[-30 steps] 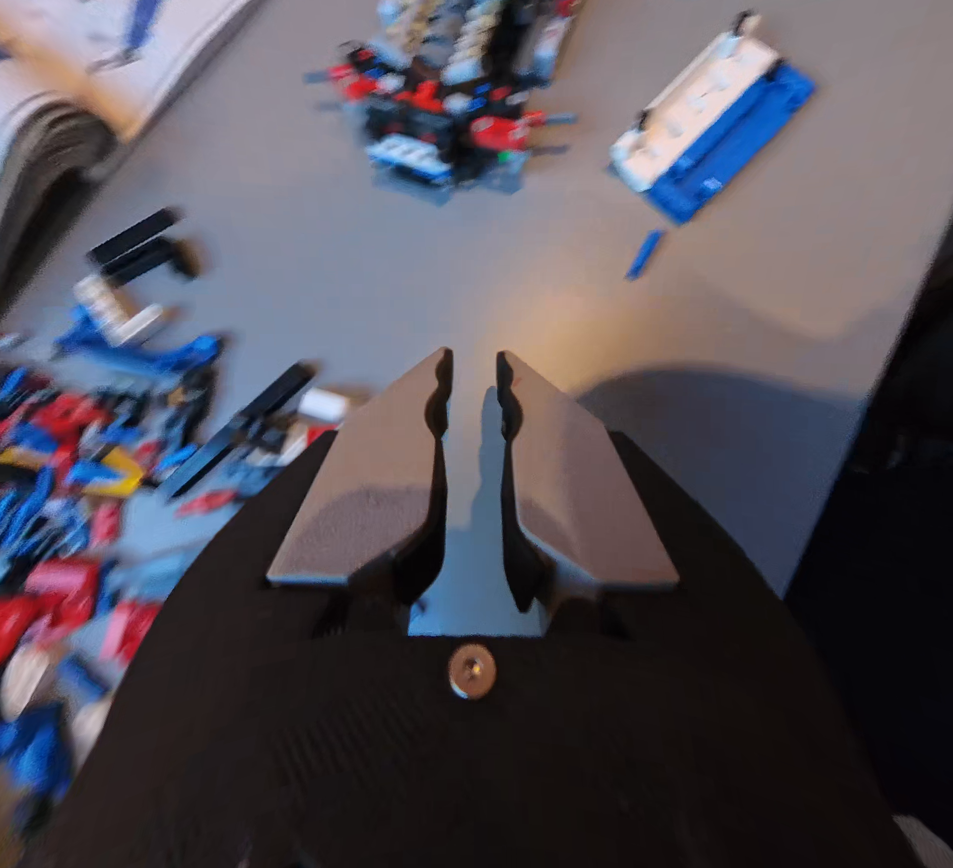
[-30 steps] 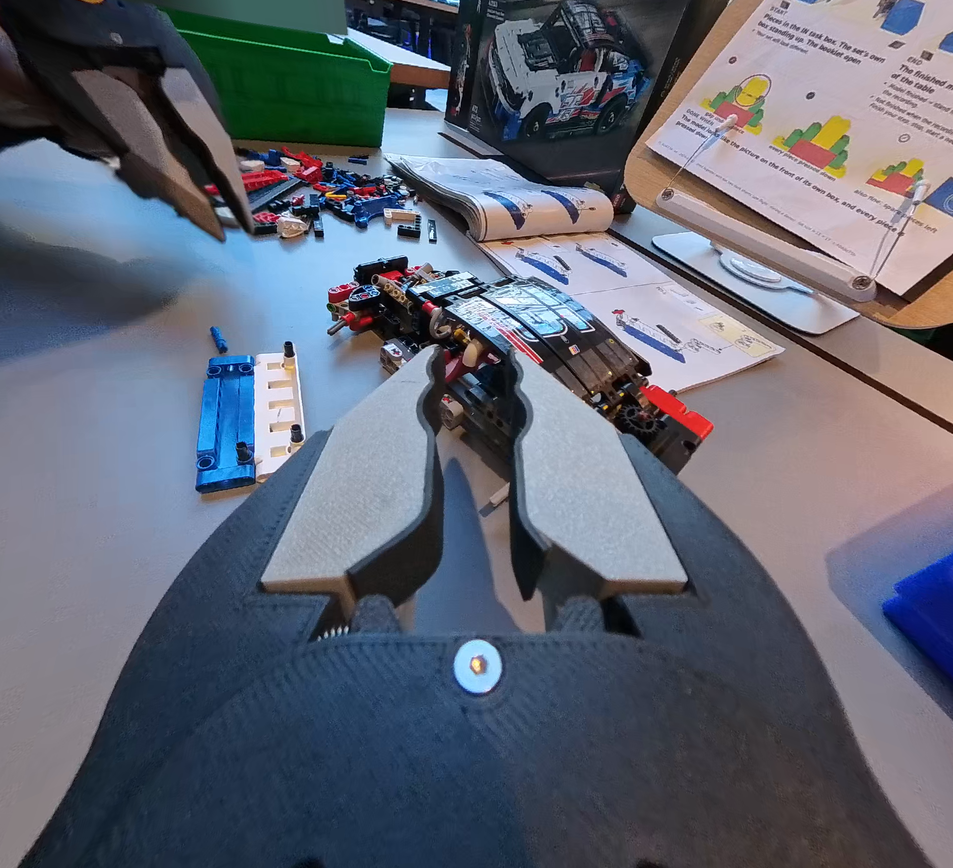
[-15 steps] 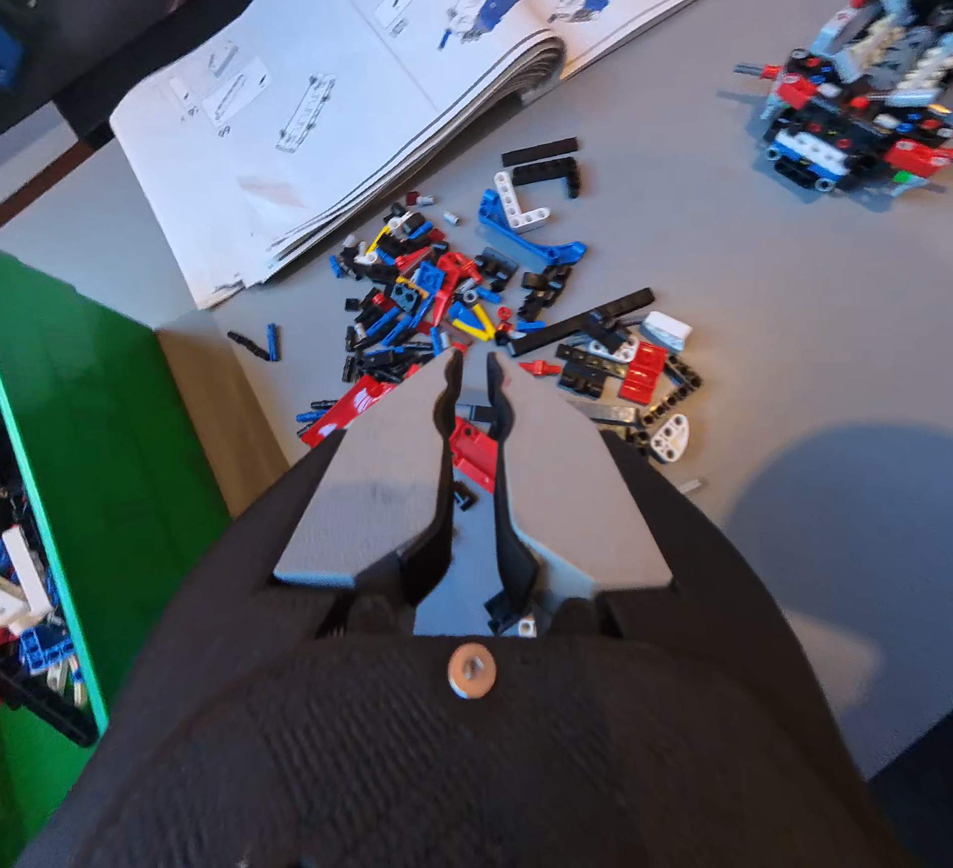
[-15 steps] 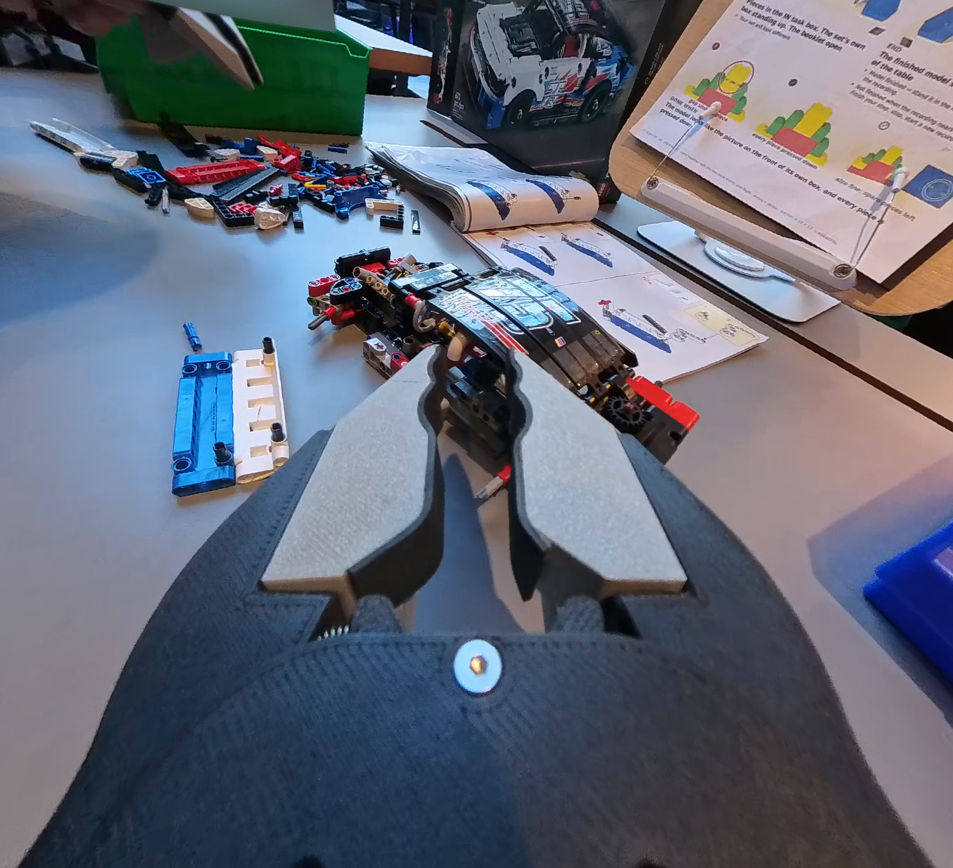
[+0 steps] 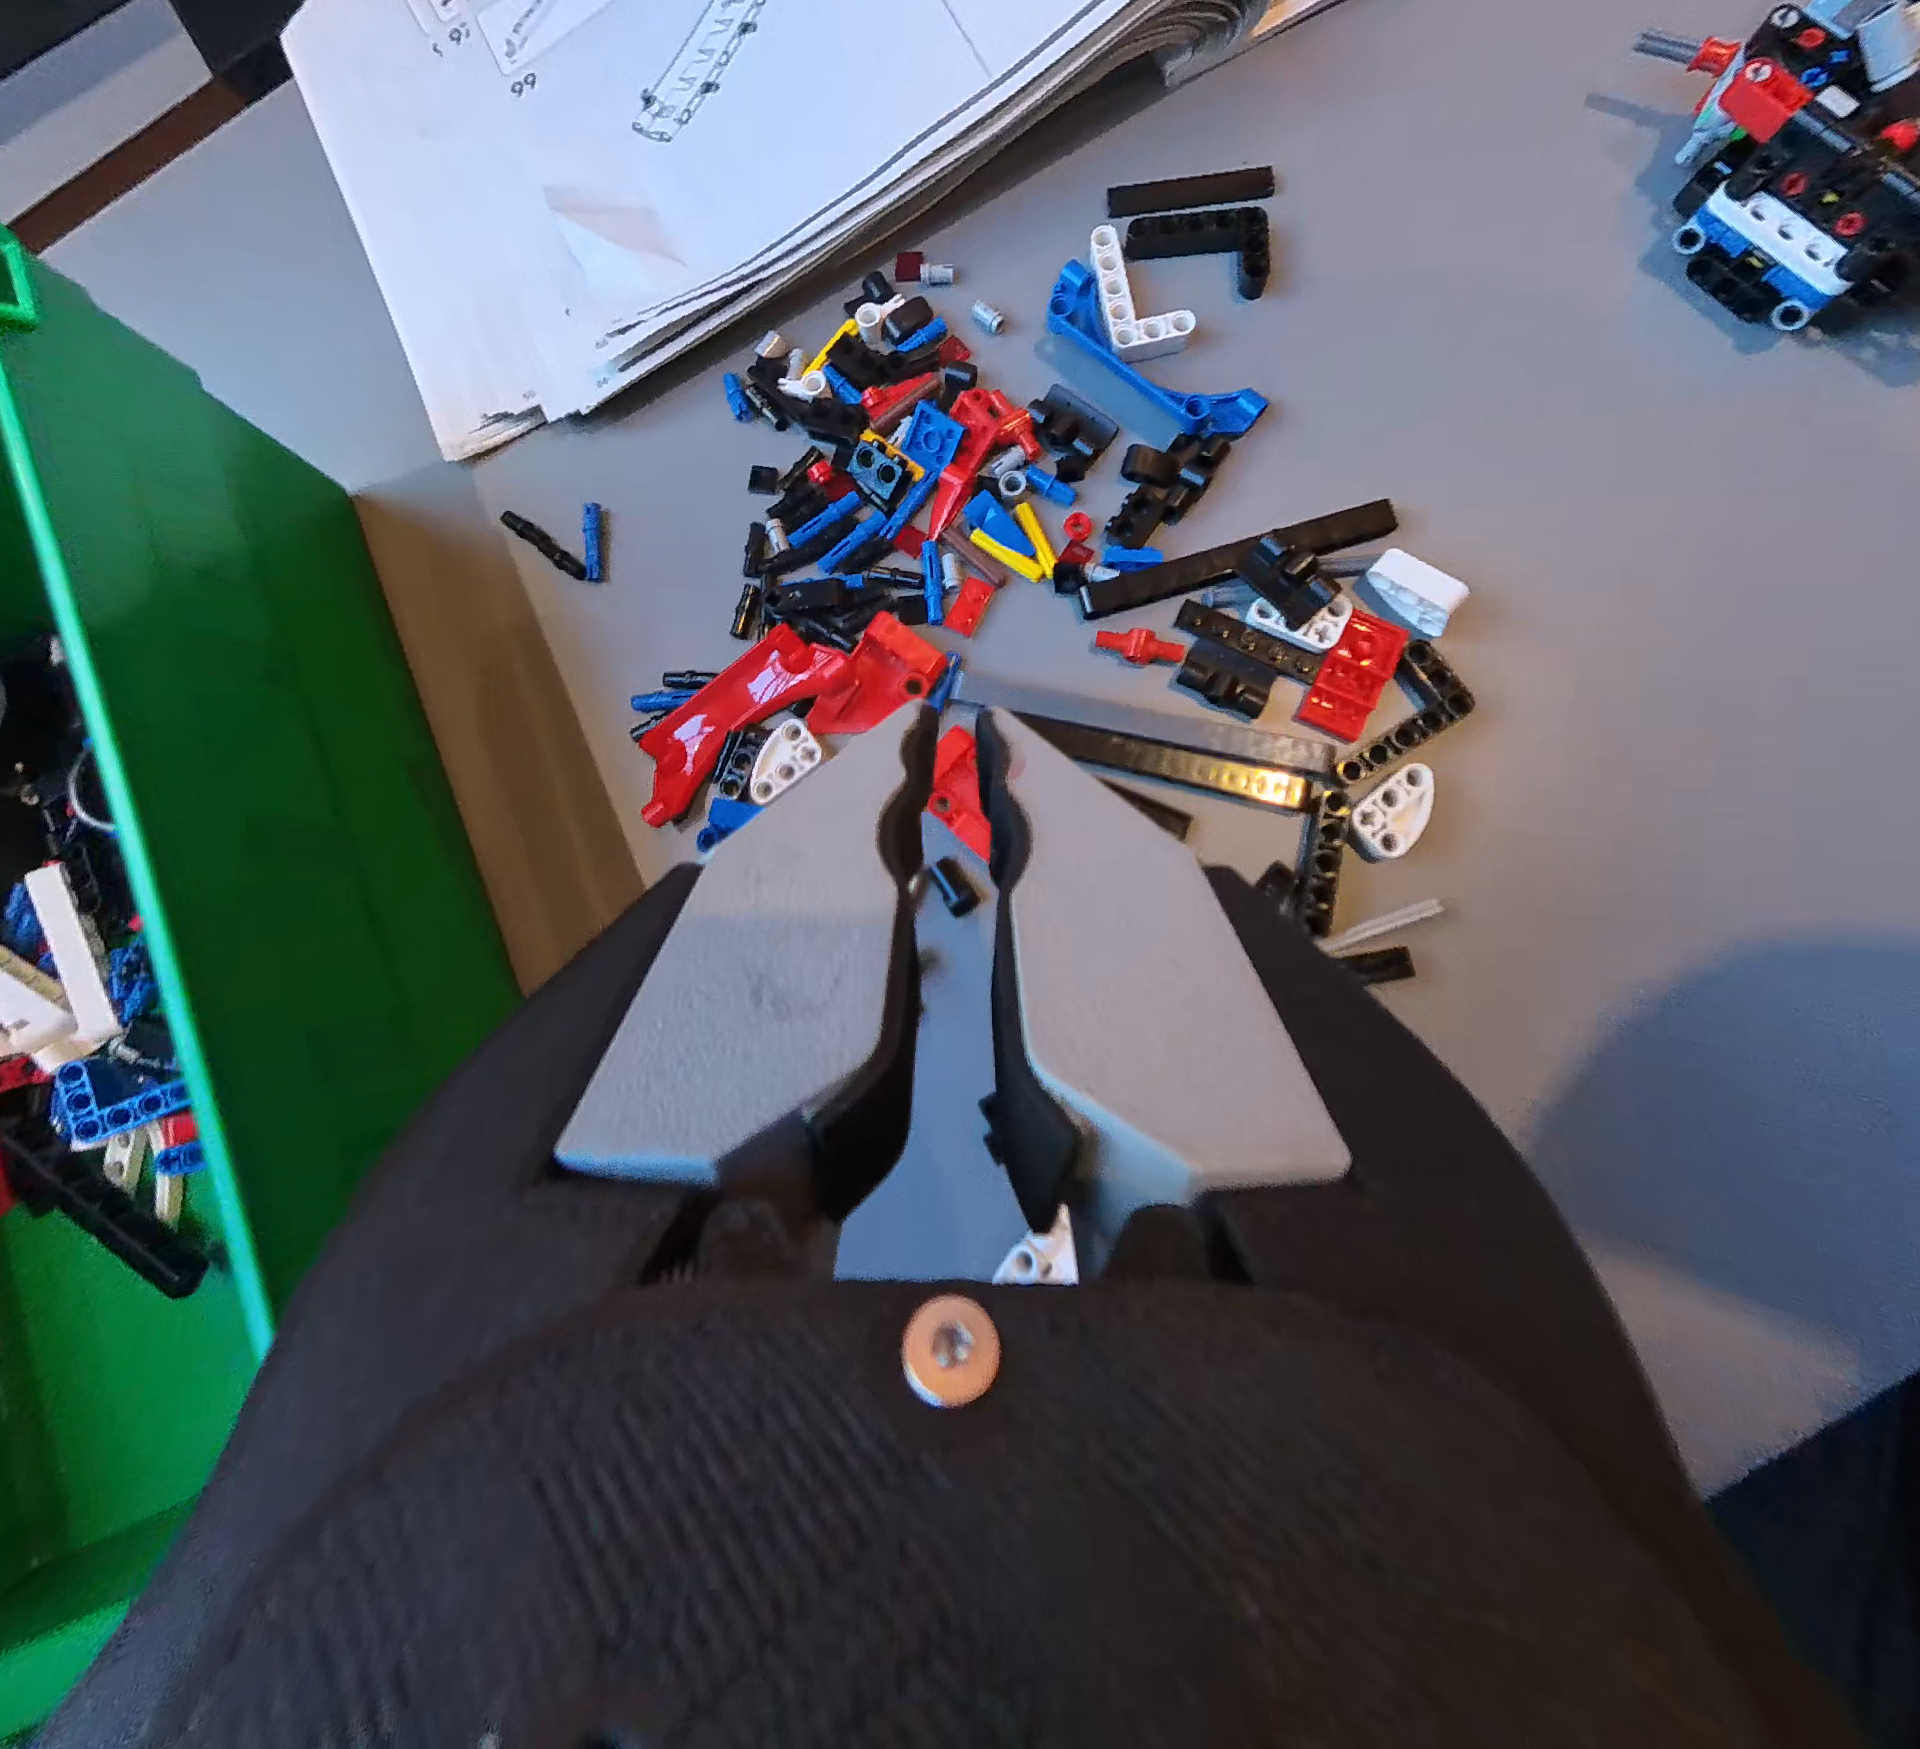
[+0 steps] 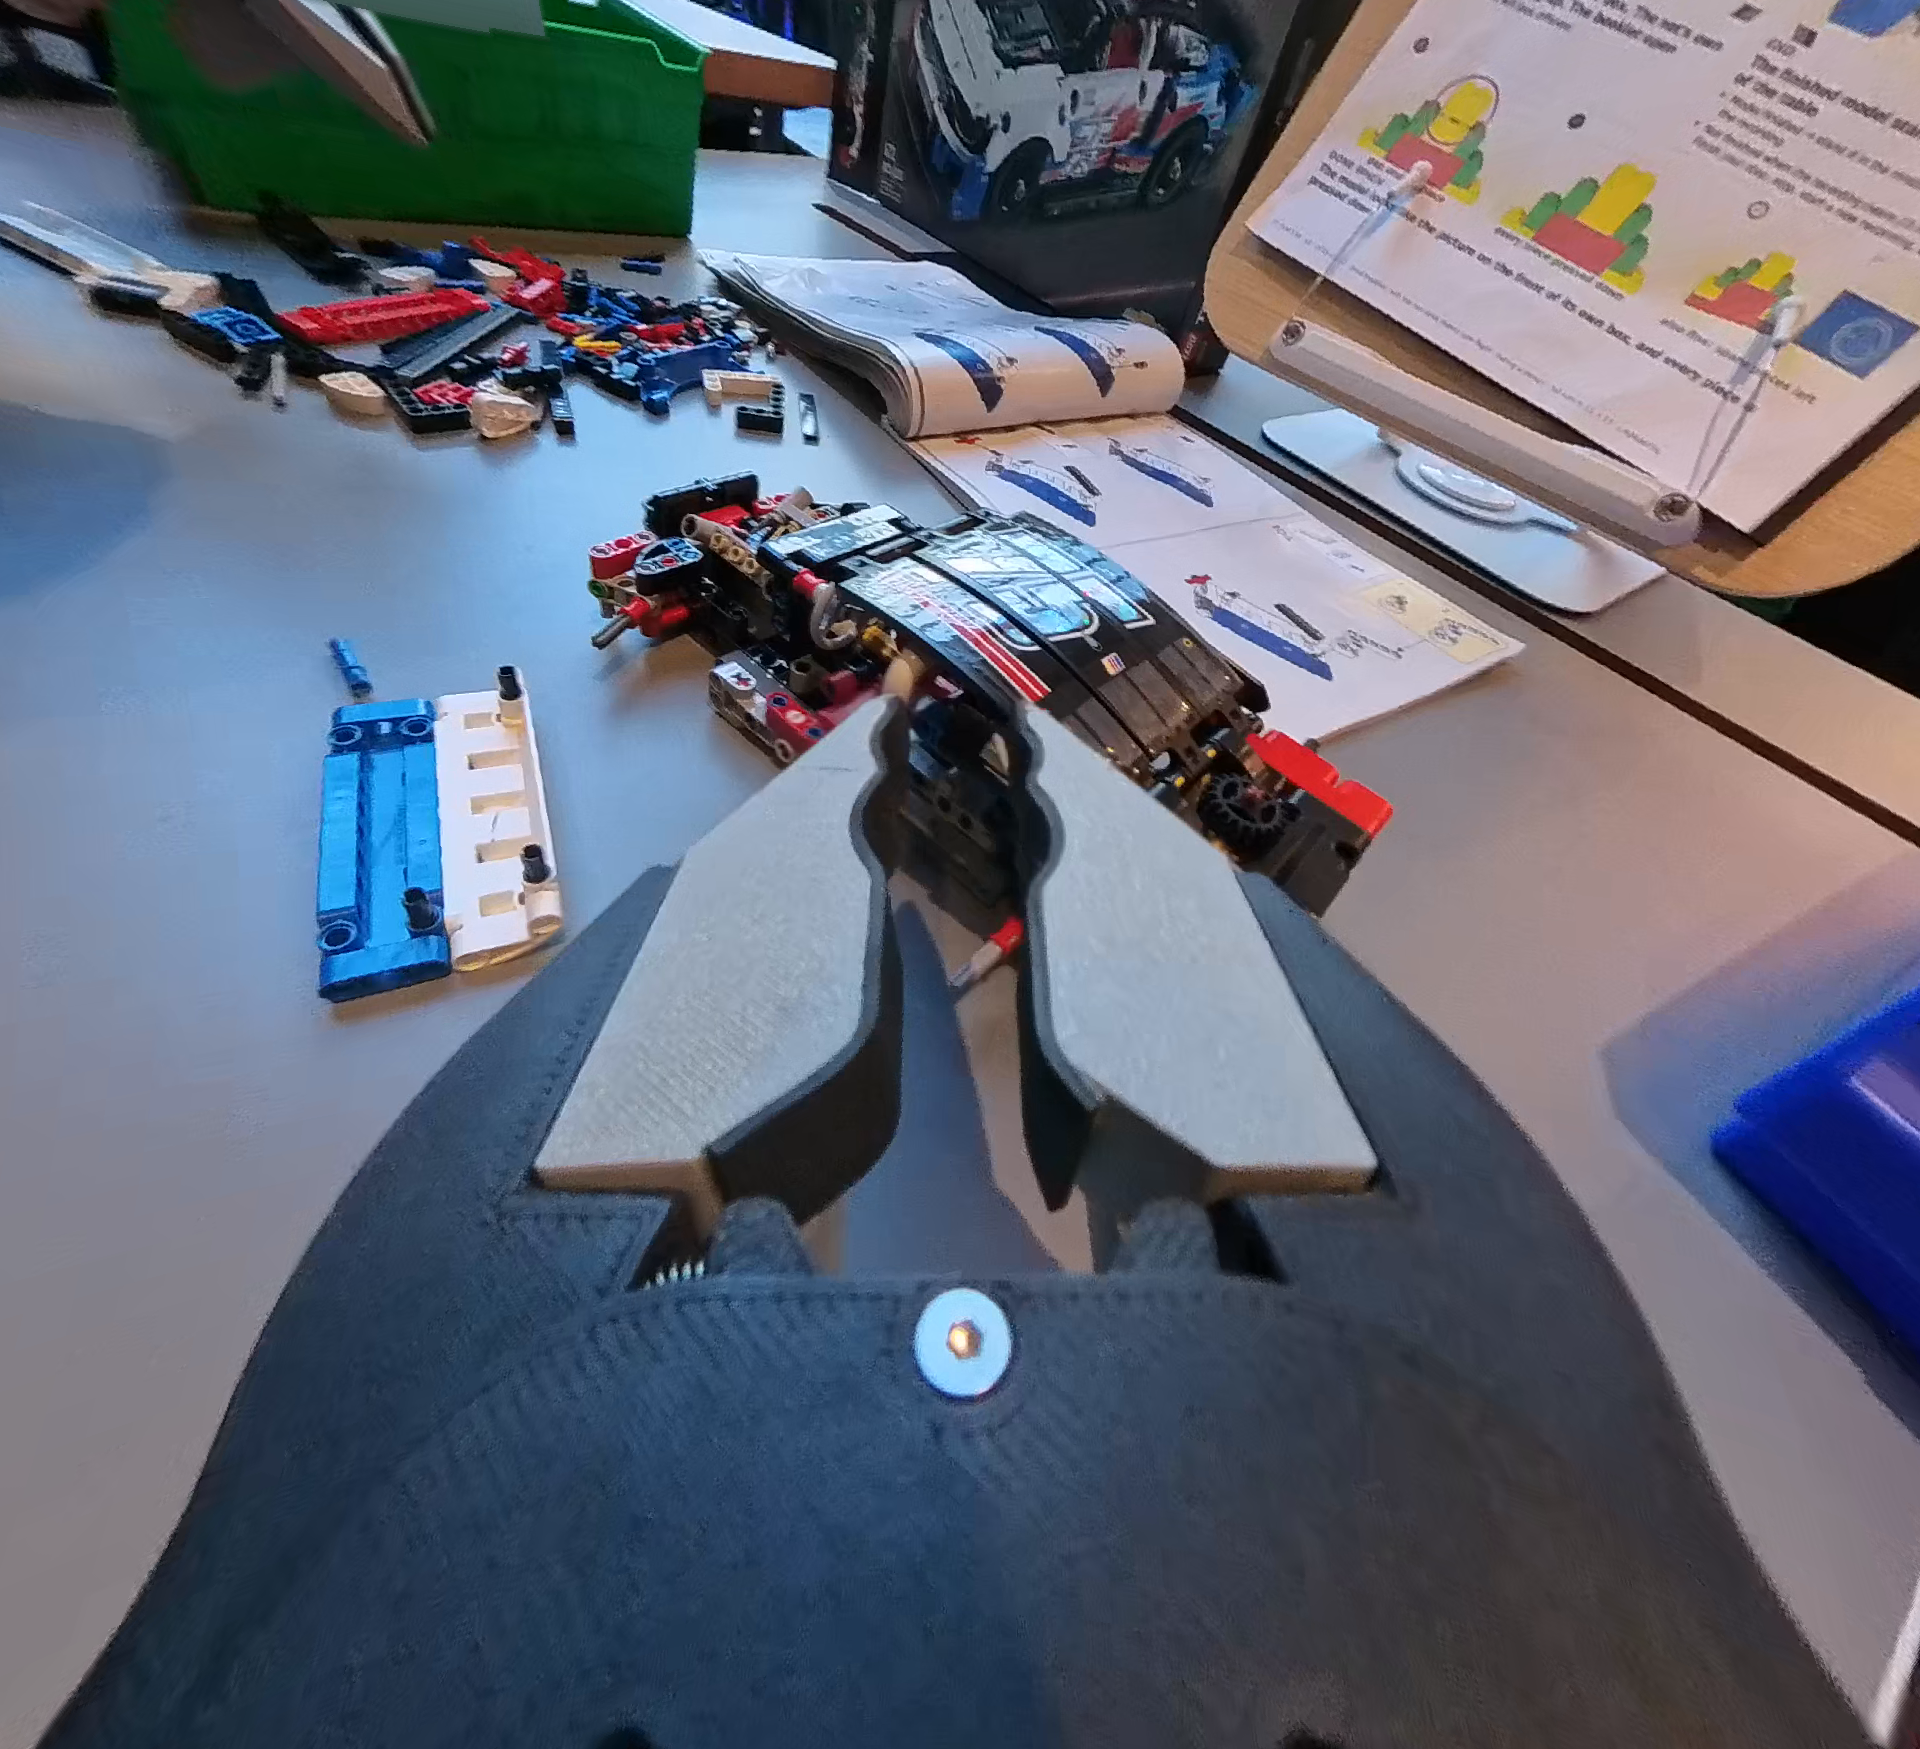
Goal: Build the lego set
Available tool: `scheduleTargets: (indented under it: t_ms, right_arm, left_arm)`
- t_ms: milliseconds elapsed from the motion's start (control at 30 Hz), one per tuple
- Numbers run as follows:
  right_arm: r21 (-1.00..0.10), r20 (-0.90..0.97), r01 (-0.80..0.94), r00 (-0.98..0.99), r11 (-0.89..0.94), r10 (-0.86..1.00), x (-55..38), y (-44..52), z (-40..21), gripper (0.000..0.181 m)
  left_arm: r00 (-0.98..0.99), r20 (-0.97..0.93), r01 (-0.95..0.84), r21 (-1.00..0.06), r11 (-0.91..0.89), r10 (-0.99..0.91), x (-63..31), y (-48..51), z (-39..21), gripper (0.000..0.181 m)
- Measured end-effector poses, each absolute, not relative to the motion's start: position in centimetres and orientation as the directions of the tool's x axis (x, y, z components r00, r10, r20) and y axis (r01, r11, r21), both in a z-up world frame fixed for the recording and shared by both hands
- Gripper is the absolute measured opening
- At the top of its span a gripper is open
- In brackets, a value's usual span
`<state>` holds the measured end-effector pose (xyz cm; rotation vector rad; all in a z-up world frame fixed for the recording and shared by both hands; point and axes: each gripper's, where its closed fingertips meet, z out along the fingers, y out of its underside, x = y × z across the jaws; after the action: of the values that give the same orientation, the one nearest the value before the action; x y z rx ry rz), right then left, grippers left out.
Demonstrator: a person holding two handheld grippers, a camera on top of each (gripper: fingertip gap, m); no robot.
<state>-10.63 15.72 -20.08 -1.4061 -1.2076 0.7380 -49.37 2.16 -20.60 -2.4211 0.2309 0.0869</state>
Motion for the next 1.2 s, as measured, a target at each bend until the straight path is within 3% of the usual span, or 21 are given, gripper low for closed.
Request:
scheduleTargets:
  t_ms: [133, 333, 600, 1200]
  right_arm:
    - [-0.955, 0.166, 0.291, 0.347, 0.063, 0.923, -10.4, 16.9, -20.7, 0.026]
    - [-0.964, 0.139, 0.263, 0.34, 0.048, 0.93, -10.3, 16.8, -20.3, 0.027]
    - [-0.973, 0.082, 0.229, 0.316, 0.008, 0.945, -10.3, 16.7, -20.1, 0.026]
    - [-0.964, 0.09, 0.265, 0.319, 0.002, 0.943, -10.5, 16.9, -20.7, 0.022]
  left_arm:
    - [0.993, -0.109, -0.093, -0.598, -0.796, -0.035, -51.4, 0.9, -21.5, 0.007]
    - [0.997, -0.072, -0.044, -0.577, -0.815, -0.004, -52.0, -0.2, -22.6, 0.008]
    - [0.988, -0.049, 0.085, -0.609, -0.789, 0.144, -55.1, -0.8, -21.8, 0.0]
    - [0.998, -0.057, -0.051, -0.592, -0.805, -0.021, -54.3, 5.9, -22.1, 0.0]
